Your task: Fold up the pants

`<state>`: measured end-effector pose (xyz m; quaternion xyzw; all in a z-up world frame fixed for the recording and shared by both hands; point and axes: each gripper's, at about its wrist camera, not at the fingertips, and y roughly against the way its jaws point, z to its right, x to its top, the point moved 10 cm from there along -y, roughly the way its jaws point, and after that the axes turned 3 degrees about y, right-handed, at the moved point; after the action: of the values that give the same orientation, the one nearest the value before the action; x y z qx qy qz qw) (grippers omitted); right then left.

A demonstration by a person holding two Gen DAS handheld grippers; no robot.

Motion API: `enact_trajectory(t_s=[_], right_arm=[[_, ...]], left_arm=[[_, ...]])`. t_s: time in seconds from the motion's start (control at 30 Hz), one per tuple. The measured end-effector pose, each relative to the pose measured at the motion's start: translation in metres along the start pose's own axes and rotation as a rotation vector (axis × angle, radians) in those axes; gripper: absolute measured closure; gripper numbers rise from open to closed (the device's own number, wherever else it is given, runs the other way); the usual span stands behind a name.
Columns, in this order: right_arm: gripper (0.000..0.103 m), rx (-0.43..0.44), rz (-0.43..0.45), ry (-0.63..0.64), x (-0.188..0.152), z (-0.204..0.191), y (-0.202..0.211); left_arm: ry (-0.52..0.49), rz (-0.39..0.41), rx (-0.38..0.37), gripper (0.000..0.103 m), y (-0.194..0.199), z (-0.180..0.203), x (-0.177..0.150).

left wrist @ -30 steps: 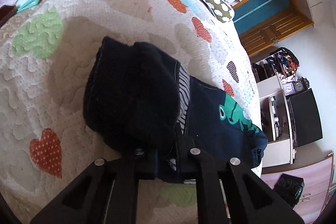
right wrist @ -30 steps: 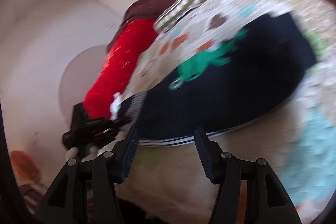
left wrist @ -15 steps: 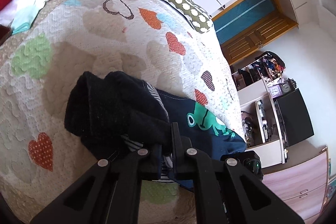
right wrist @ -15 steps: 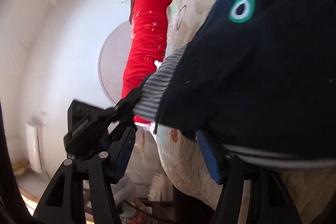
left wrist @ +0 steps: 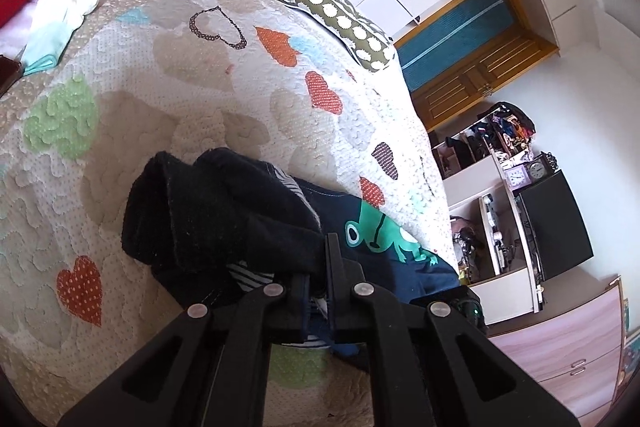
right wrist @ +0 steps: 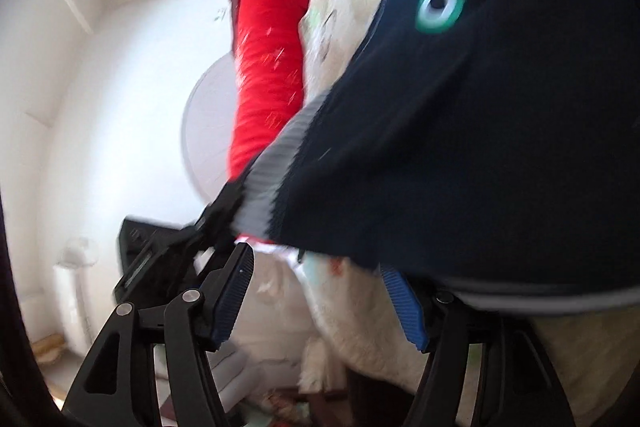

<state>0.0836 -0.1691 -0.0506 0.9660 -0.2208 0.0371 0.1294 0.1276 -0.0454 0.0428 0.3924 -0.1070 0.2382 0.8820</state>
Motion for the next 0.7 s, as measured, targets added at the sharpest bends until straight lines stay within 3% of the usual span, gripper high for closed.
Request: enact_trajectory(t_s=[0.23,0.4,0.47,0.53,0.6,0.7], right_arm=[[0.042,-0.188,0.235,0.038,0.024,0.022,0.087],[0.042,-0.391,0.41,0.07,0.042,0.043,0.166],[0.056,-0.424,0.424,0.05,0.044,0.053,0.186],[0.09,-0.449,0.416,0.035,0.044,0.06,0.198],[0.096,-0.439,0.404,0.072,0.044,0.048,0.2],[0.097,-0.41,0.38,0.142,0.054,0.018,0.194]], left_arm=[[0.027,0.002,-0.01,0.098,0.007,-0.011,0.001],[0.028,0.007,-0.002,0.098,0.007,-0.017,0.004],[0.027,0.004,0.009,0.098,0.003,-0.019,0.003],[0.028,-0.003,0.012,0.098,0.0,-0.02,0.001],[0.021,-0.003,0.017,0.098,-0.001,-0.019,0.002],[0.021,0.003,0.024,0.098,-0.003,-0.017,0.013]])
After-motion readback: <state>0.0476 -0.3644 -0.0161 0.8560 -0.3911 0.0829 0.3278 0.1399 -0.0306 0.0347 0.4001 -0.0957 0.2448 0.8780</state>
